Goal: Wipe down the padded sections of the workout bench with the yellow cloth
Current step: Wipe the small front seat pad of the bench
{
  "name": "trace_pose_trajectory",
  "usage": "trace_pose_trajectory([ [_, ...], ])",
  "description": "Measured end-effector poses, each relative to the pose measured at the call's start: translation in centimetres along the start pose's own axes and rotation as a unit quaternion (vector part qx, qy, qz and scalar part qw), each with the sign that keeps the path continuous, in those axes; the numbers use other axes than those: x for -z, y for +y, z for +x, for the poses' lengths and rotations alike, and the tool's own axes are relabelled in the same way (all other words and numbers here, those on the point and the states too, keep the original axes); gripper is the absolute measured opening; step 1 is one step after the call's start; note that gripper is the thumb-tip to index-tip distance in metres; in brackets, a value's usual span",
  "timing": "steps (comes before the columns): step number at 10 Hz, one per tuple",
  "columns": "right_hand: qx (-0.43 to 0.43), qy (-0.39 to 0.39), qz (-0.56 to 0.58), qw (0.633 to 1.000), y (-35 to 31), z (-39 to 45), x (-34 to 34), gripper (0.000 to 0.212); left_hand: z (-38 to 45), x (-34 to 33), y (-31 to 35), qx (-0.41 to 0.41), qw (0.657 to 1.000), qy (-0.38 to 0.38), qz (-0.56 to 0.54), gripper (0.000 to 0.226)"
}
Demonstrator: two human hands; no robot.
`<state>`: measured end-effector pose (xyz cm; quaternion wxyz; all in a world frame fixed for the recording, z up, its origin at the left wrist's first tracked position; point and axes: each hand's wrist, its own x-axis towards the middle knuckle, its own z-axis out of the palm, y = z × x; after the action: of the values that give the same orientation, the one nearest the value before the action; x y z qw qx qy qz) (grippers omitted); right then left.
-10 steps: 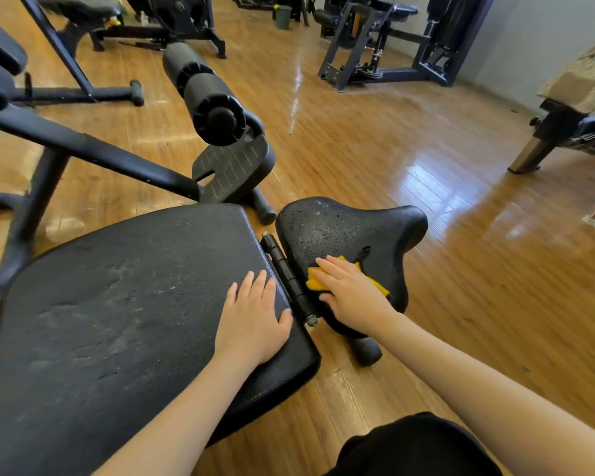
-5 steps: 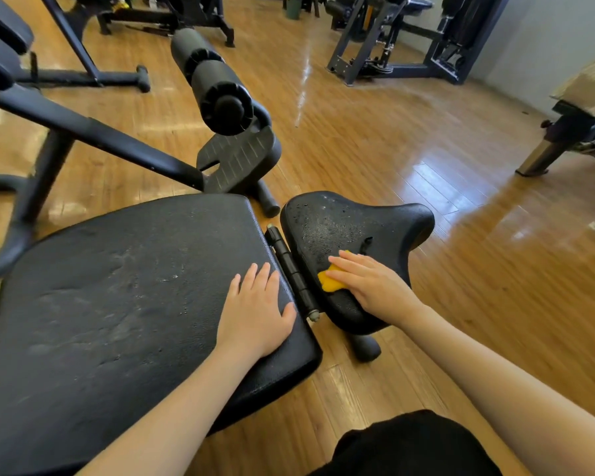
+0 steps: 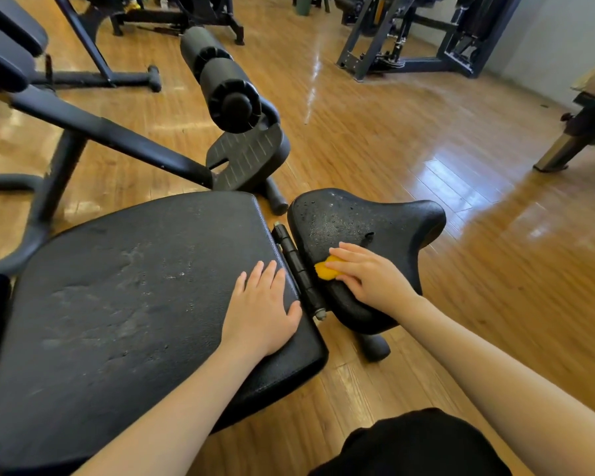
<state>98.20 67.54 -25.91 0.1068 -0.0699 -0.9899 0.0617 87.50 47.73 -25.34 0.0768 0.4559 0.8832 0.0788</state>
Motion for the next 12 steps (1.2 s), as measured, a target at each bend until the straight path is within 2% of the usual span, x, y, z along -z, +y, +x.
trace_pose_trajectory([
  [2,-0.169,0.070,0.050,0.982,4.5,1.2,0.9,0.030,0.0,0.0,-0.1,-0.002,1.000,-0.005,0.002,0.066],
  [3,-0.243,0.118,0.055,0.961,6.3,1.5,1.3,0.029,0.1,0.0,-0.1,0.000,1.000,-0.002,0.006,0.066],
  [4,-0.322,0.146,0.070,0.933,5.2,2.9,0.7,0.028,0.0,0.0,-0.1,-0.001,1.000,-0.004,0.006,0.066],
  [5,-0.276,0.098,0.047,0.955,2.1,3.3,0.4,0.026,0.0,0.0,0.0,0.002,1.000,-0.001,0.002,0.066],
  [6,-0.163,0.027,0.041,0.985,-2.0,2.3,-0.6,0.033,0.0,-0.1,0.0,0.001,1.000,0.005,-0.001,0.066],
  [7,-0.057,-0.004,0.012,0.998,-3.8,1.1,-1.3,0.037,0.0,0.0,0.0,0.001,1.000,0.003,-0.006,0.066],
  [8,-0.052,-0.024,0.015,0.998,-2.0,1.9,-0.5,0.037,0.1,0.1,-0.1,-0.003,1.000,0.005,-0.006,0.066],
  [9,-0.161,0.011,0.039,0.986,1.5,3.4,0.5,0.037,0.1,0.1,-0.1,-0.003,1.000,0.004,-0.004,0.066],
  [10,-0.275,0.073,0.042,0.958,4.3,4.2,1.4,0.033,0.0,0.0,0.0,-0.005,1.000,0.000,-0.007,0.066],
  [11,-0.280,0.071,0.016,0.957,2.1,5.1,0.9,0.031,0.0,0.0,-0.2,-0.005,1.000,0.005,-0.008,0.066],
  [12,-0.172,0.026,0.024,0.984,-1.8,4.8,-0.6,0.037,0.1,0.0,-0.3,-0.004,1.000,0.003,-0.006,0.067],
])
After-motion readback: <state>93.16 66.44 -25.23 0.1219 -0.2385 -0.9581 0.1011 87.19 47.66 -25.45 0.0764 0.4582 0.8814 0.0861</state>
